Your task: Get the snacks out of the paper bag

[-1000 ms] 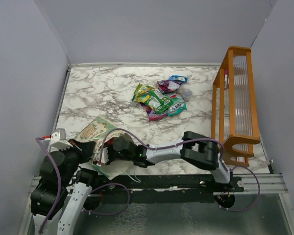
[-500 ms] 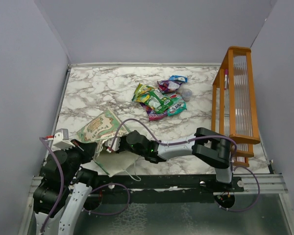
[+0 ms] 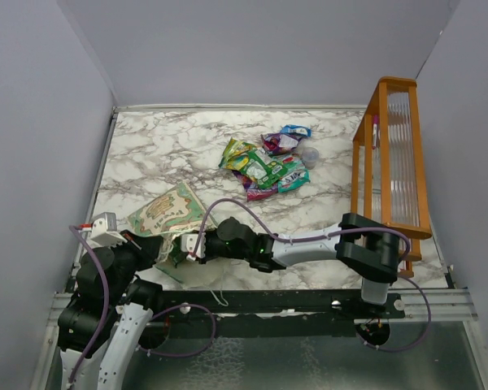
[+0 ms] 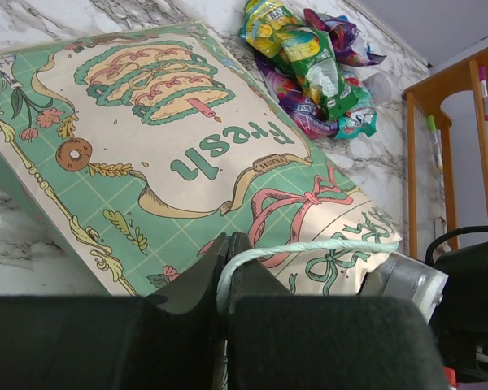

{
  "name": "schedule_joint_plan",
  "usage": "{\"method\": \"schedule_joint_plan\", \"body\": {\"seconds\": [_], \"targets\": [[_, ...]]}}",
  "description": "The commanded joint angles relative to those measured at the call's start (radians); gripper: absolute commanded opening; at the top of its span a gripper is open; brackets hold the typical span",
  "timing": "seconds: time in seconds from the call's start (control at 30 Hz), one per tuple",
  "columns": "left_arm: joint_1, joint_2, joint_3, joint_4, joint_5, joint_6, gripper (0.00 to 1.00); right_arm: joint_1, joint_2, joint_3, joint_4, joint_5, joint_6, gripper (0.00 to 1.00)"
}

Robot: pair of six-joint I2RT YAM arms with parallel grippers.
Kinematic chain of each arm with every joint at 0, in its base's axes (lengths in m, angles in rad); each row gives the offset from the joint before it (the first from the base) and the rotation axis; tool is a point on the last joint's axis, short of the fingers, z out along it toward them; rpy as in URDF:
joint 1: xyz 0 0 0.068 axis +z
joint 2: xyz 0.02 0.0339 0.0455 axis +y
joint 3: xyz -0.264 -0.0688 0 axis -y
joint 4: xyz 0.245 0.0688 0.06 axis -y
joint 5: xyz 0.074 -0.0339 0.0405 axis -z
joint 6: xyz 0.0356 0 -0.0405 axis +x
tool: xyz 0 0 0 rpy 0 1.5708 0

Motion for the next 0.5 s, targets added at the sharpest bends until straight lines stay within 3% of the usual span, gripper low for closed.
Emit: {"method": "schedule_joint_plan", "body": {"seconds": [0.0,0.27,0.47], "targets": [[-0.005,0.005,0.009,0.003,0.012,0.001,0.0,0.001,-0.039,0.001,-0.062,-0.08,-0.044,0.31],[-0.005,0.011,0.009,0.016,0.015,0.005,0.0,0.018,-0.058,-0.014,-0.079,-0.189,-0.124,0.65],[-0.005,0.021,0.005,0.041,0.037,-0.005,0.0,0.027,0.071,0.08,-0.023,-0.089,-0.108,0.72]]}}
